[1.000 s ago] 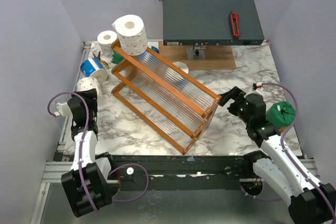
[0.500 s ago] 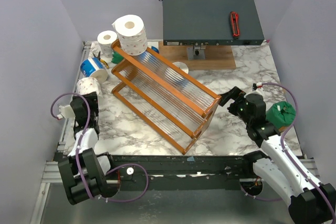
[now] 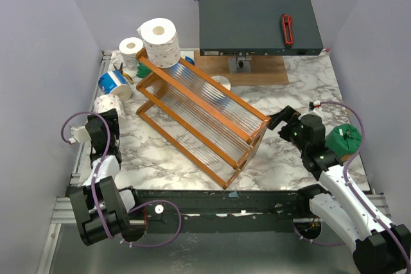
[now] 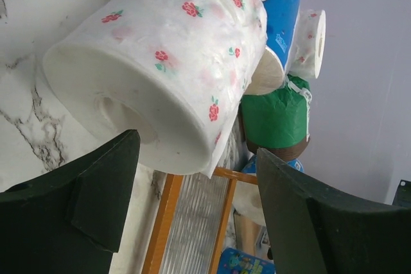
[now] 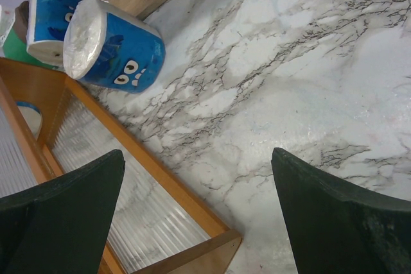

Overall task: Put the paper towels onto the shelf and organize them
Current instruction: Adjust the paper towel at the center of the board.

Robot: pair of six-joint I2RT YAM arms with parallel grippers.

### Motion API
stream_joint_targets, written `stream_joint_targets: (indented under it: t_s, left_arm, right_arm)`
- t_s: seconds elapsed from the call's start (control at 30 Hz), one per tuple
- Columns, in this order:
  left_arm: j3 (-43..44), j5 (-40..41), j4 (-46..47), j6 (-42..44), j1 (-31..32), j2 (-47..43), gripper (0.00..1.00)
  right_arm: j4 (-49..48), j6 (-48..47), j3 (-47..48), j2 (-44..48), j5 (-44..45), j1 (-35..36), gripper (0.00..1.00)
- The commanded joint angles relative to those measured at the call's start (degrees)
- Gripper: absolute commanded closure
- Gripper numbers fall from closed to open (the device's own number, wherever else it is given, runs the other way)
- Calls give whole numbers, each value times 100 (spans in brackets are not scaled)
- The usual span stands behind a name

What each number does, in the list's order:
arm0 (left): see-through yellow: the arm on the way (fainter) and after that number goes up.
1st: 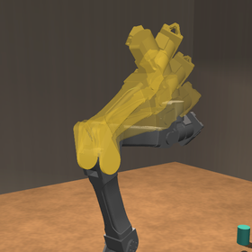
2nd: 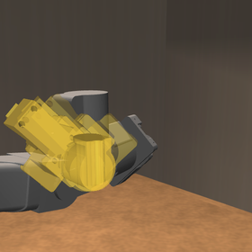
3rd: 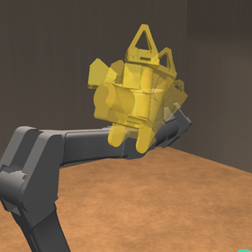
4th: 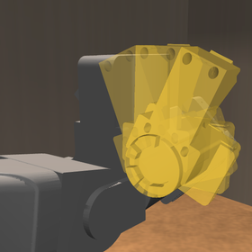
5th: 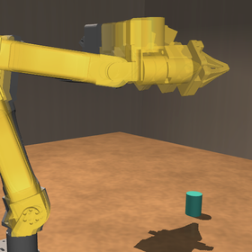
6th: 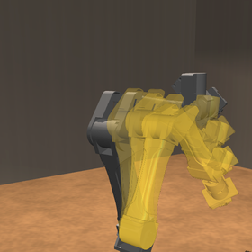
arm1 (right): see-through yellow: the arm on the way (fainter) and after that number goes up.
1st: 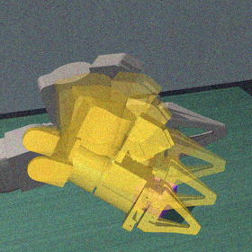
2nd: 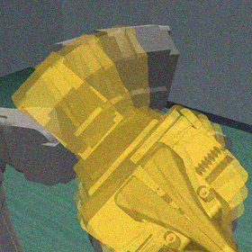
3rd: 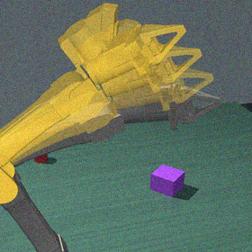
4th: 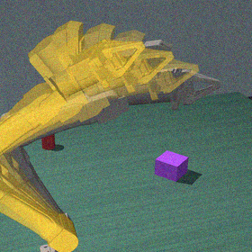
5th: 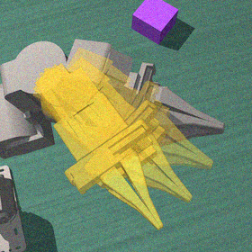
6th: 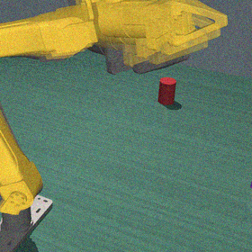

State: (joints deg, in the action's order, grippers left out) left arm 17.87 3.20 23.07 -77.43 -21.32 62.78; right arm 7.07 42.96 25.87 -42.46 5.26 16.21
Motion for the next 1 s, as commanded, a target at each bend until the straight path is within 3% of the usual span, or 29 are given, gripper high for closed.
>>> stream_joint_targets:
  t_s: [0.0, 0.47, 0.67, 0.83, 0.97]
  left_arm:
    - [126, 137, 212, 34, -48, 197, 27]
    - [223, 76, 637, 47, -140, 528, 35]
    - [262, -10, 794, 71, -148, 628, 51]
    - [308, -46, 857, 88, -155, 764, 52]
    - [342, -113, 883, 107, -161, 861, 46]
  right_arm:
    - [77, -89, -27, 21, 133, 48, 0]
    - [112, -117, -36, 172, 359, 49, 0]
    - [109, -116, -65, 111, 321, 45, 0]
    - [141, -130, -49, 132, 318, 49, 0]
    - [147, -130, -57, 143, 327, 48, 0]
